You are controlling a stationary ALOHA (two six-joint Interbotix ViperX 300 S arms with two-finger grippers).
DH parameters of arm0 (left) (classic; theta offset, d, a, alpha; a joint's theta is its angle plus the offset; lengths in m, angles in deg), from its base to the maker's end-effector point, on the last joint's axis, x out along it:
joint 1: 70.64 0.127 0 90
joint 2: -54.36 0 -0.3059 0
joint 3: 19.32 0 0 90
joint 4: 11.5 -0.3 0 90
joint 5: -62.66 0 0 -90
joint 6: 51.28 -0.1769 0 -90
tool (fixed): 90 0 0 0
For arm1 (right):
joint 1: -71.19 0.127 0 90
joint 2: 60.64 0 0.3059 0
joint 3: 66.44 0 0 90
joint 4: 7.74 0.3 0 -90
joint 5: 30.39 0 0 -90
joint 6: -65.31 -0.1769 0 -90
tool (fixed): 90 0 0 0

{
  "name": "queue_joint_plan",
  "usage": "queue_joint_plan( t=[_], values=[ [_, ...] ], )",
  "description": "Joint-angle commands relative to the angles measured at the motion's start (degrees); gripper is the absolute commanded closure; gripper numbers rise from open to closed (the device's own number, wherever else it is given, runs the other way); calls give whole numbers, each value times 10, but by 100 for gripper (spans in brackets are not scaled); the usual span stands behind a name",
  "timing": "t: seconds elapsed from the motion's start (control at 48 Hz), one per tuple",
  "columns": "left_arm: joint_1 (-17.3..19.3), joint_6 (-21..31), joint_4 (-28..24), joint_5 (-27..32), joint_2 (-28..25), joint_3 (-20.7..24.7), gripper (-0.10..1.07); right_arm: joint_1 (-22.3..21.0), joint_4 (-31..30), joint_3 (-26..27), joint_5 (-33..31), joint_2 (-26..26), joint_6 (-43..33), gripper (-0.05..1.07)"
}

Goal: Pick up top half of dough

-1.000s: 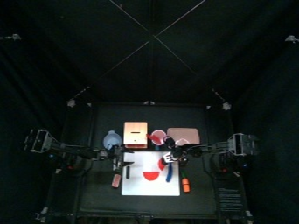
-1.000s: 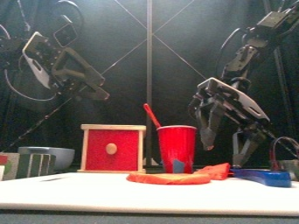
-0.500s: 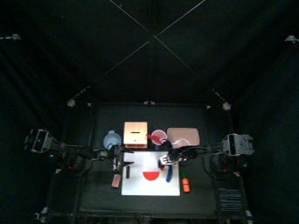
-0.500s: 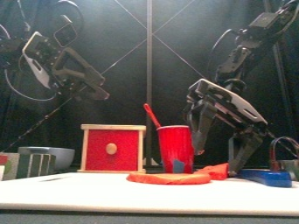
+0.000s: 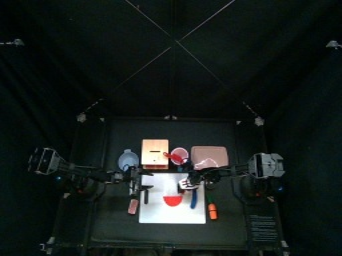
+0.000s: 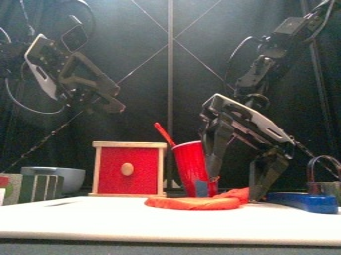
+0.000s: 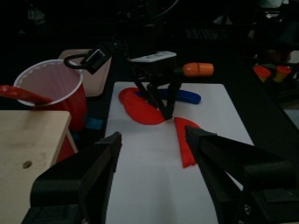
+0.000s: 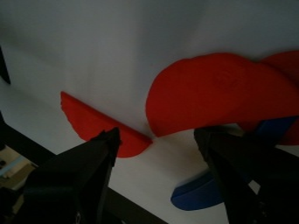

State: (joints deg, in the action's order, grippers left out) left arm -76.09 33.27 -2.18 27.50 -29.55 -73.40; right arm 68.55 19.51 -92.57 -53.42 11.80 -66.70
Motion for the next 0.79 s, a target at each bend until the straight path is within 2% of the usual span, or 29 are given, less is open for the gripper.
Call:
queue_joint_plan(
  t=[0.0, 0.146, 0.333, 0.438, 0.688, 0.771],
  values=[
    [-2, 0, 1, -4, 0, 16, 5, 2, -11, 1, 2, 11, 3, 3],
    [-3, -1, 1, -3, 0, 18, 5, 10, -38, -4, 14, 31, 4, 3],
    [-3, -1, 1, -3, -7, 20, 5, 15, -128, 1, 83, 40, 4, 3],
    [-3, -2, 1, -4, -17, 28, 5, 22, -162, 3, 85, 52, 4, 3],
    [-3, -4, 1, -4, -43, 39, 5, 22, -192, -31, 81, 143, 5, 3],
    [-3, -4, 0, -3, -44, 40, 5, 4, -209, -52, 70, 161, 9, 3]
  ],
)
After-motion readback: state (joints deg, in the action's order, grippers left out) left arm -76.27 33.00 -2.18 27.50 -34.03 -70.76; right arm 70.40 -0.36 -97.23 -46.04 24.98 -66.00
